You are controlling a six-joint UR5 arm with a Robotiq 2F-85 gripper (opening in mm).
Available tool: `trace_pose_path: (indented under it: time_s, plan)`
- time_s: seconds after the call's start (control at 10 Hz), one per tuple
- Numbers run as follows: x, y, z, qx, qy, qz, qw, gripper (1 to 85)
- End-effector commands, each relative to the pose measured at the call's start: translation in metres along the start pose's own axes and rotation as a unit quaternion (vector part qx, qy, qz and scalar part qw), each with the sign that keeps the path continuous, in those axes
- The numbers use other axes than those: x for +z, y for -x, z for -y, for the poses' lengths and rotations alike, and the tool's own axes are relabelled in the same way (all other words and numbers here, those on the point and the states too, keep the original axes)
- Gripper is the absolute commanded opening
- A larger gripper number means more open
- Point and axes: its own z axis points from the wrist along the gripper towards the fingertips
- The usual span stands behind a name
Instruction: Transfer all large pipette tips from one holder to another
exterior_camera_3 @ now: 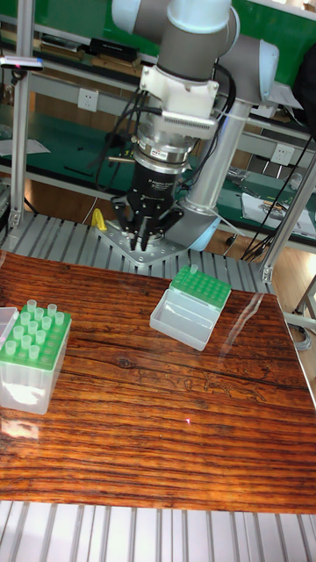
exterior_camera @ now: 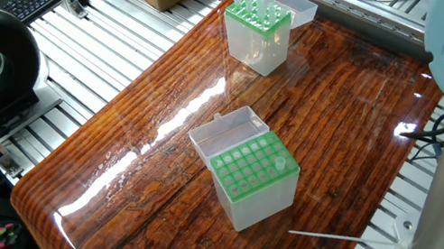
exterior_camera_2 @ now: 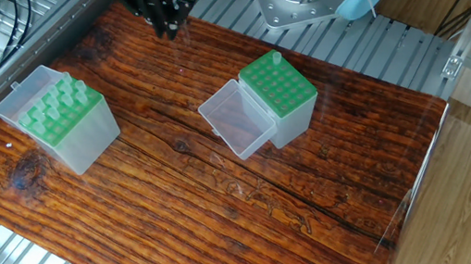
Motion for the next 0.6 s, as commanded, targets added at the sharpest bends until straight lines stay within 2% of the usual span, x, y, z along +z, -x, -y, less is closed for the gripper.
trace_pose_path:
  time_s: [0.0, 0.1, 0.2, 0.3, 0.4, 0.5]
  plan:
    - [0.001, 0.002, 0.019, -0.068, -0.027, 0.006, 0.9973, 23.3]
    - [0.007, -0.005, 0.023, -0.076, -0.017, 0.010, 0.9969, 23.3]
    - [0.012, -0.014, 0.010, -0.077, 0.004, 0.007, 0.9970, 24.0]
    - [0.014, -0.018, -0.018, -0.064, 0.025, 0.010, 0.9975, 25.3]
    - [0.017, -0.021, -0.055, -0.040, 0.038, 0.014, 0.9984, 25.3]
    - [0.023, -0.026, -0.087, -0.013, 0.036, 0.020, 0.9991, 25.0]
